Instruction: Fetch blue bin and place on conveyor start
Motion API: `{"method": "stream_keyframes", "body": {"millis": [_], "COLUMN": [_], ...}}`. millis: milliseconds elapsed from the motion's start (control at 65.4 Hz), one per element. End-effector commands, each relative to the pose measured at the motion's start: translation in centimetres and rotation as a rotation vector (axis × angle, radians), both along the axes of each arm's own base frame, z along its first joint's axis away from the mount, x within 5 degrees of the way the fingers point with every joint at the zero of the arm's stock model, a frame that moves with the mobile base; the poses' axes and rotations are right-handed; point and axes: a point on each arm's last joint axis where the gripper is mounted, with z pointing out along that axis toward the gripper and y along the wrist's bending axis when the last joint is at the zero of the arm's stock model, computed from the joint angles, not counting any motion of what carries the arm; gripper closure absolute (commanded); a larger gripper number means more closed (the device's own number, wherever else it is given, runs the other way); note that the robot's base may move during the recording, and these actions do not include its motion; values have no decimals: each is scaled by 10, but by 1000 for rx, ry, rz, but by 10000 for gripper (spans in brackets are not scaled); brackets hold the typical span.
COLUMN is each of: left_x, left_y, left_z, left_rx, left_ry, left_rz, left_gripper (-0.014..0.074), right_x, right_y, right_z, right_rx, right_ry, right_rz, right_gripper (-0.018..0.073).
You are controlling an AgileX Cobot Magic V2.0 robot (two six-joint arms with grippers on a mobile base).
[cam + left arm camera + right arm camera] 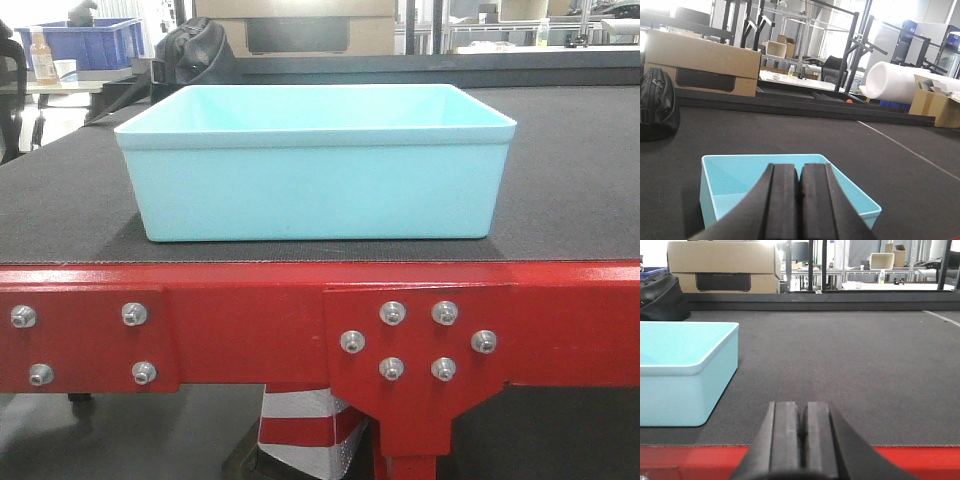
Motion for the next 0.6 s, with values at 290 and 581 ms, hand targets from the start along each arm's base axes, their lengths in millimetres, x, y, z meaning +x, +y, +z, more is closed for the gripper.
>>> {"method": "stream_keyframes", "body": {"millis": [290, 581], "left_x": [-2, -2], "left_y": [0, 0], "left_z": [2, 2], "left_rx": [-2, -2], "left_ry": [-23, -23], "left_rz": [-7, -7], "left_gripper": [708, 708], "right_x": [0, 0], "right_y": [0, 0], "right_z": [2, 2], "right_rx": [-9, -9], "right_ry": [-20, -20], "right_rz": [-5, -5], "right_gripper": [726, 726]}}
